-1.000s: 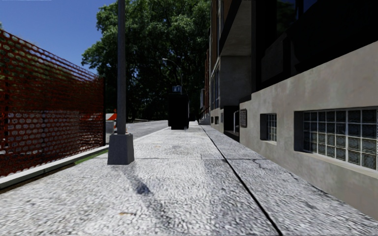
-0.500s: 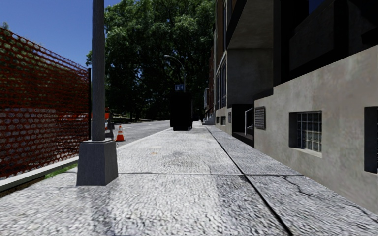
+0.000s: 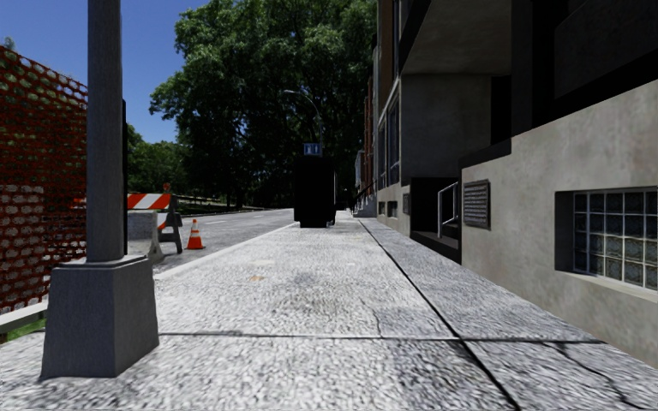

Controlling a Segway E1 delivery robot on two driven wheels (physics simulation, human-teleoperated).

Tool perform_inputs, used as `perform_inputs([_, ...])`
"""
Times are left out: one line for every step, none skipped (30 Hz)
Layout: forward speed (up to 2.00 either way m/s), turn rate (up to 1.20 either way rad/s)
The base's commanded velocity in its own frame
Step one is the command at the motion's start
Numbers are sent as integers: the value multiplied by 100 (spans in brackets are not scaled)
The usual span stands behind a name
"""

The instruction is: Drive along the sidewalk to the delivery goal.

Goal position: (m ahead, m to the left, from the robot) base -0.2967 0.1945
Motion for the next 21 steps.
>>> perform_inputs([0,0])
perform_inputs([0,0])
perform_inputs([0,0])
perform_inputs([0,0])
perform_inputs([0,0])
perform_inputs([0,0])
perform_inputs([0,0])
perform_inputs([0,0])
perform_inputs([0,0])
perform_inputs([0,0])
perform_inputs([0,0])
perform_inputs([0,0])
perform_inputs([0,0])
perform_inputs([0,0])
perform_inputs([0,0])
perform_inputs([0,0])
perform_inputs([0,0])
perform_inputs([0,0])
perform_inputs([0,0])
perform_inputs([0,0])
perform_inputs([0,0])
